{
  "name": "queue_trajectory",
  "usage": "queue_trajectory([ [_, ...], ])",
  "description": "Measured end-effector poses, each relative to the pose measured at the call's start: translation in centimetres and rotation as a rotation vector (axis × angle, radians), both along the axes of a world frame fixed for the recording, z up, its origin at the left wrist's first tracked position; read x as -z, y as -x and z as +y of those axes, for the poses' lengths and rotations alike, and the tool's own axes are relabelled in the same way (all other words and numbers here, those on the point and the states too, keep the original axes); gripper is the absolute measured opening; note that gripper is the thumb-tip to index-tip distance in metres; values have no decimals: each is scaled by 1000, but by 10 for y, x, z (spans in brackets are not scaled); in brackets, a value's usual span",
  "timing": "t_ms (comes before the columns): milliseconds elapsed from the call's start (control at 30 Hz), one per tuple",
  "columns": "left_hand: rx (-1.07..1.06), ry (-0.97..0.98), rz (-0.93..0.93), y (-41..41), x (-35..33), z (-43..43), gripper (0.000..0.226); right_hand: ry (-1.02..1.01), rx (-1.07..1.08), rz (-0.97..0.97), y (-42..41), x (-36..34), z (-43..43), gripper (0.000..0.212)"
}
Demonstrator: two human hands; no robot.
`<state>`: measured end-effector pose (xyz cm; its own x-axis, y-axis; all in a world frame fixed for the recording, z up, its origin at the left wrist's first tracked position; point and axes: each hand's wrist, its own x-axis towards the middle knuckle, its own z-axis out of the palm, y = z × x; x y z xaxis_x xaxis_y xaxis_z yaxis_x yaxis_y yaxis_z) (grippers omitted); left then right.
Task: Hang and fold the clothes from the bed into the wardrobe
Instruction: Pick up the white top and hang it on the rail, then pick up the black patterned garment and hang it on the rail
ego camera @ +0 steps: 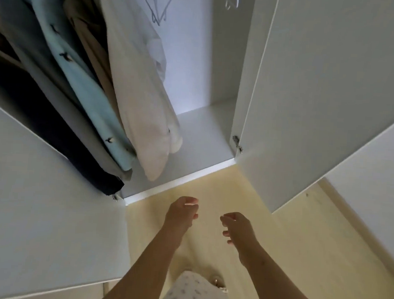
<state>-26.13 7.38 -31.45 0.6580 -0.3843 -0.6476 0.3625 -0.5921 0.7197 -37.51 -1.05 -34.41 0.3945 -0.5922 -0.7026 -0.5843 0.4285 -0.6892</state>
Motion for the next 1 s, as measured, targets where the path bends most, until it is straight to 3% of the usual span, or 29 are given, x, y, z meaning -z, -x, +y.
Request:
queue_trajectory([
  [167, 195, -65, 119, 48, 22, 23, 12, -26, 214, 1, 56, 14, 37, 7],
  [567, 651, -131, 130, 161, 52, 100, 15, -76, 749, -13, 186, 5, 185, 13],
  [1000, 1216, -57, 71, 405, 31, 156, 17, -58, 1297, -31, 399, -2, 324, 17],
])
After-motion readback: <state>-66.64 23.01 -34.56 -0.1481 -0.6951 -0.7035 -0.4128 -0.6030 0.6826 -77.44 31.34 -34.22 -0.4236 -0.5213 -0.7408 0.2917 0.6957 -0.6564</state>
